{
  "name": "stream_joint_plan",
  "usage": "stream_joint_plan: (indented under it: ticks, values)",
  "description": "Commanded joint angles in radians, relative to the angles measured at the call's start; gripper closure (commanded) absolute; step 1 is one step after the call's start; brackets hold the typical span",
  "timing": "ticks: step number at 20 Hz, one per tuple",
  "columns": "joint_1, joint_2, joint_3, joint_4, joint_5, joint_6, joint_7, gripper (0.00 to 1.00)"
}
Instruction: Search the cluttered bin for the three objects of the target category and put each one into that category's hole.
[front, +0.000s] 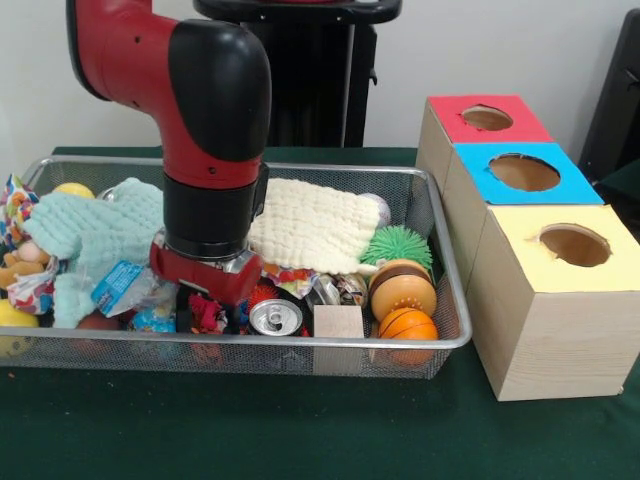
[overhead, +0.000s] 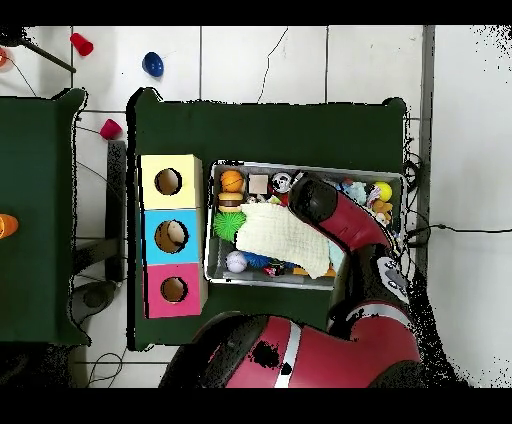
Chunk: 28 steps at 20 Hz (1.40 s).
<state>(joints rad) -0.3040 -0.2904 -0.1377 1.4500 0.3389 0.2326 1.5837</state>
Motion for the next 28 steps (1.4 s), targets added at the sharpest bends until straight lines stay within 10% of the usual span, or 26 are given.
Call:
stream_joint_plan:
  ticks: [1,14,15,28]
  values:
    - [-0.030,0.196,0.128,-0.034,0.071,-0.101,0.258,0.00]
    - [0.004,0.209,0.064,-0.100,0.074,0.033,0.225,0.00]
    - [0.008,0.211,0.058,-0.103,0.074,0.038,0.229,1.00]
    - [-0.060,0.216,0.179,-0.126,0.058,0.089,0.162,1.00]
